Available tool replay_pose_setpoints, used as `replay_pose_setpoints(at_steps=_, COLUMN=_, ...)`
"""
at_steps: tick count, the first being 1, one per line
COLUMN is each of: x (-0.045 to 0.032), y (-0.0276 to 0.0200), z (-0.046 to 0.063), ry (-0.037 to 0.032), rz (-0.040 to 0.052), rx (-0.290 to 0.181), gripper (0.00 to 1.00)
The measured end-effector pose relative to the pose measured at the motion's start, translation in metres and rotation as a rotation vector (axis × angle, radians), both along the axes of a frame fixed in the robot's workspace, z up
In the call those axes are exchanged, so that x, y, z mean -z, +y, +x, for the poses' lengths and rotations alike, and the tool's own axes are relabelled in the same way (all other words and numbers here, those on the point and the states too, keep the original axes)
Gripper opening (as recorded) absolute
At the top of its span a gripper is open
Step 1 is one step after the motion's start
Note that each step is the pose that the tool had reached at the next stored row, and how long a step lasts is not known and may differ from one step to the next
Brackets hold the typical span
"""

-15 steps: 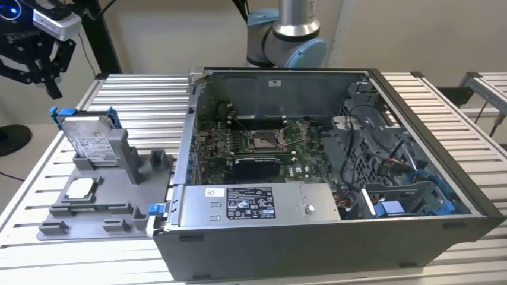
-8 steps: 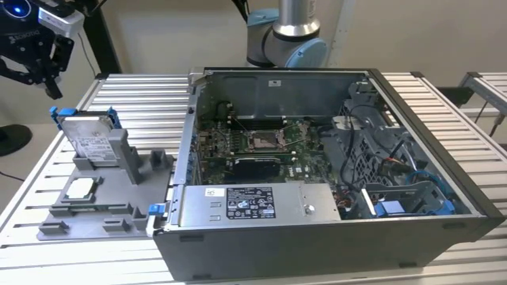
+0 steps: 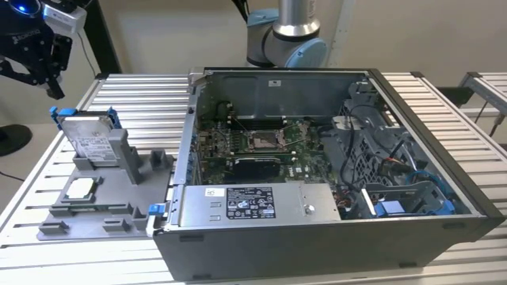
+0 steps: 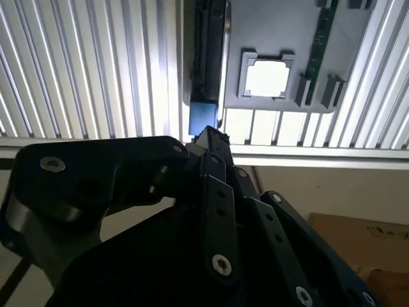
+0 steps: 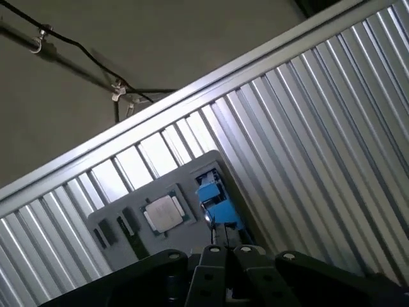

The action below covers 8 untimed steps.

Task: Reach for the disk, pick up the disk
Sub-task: 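Pick up the disk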

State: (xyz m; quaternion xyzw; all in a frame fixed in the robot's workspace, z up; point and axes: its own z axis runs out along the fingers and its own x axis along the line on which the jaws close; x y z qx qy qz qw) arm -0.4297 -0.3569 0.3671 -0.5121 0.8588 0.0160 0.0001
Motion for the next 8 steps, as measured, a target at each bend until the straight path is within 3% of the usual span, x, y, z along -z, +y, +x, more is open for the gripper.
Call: replay_pose_setpoints(at_steps=8, x=0.0002, y=0.0, z=0.0, ry=-0.0123, rz=0.0002, rx=-0.145, gripper=0.0)
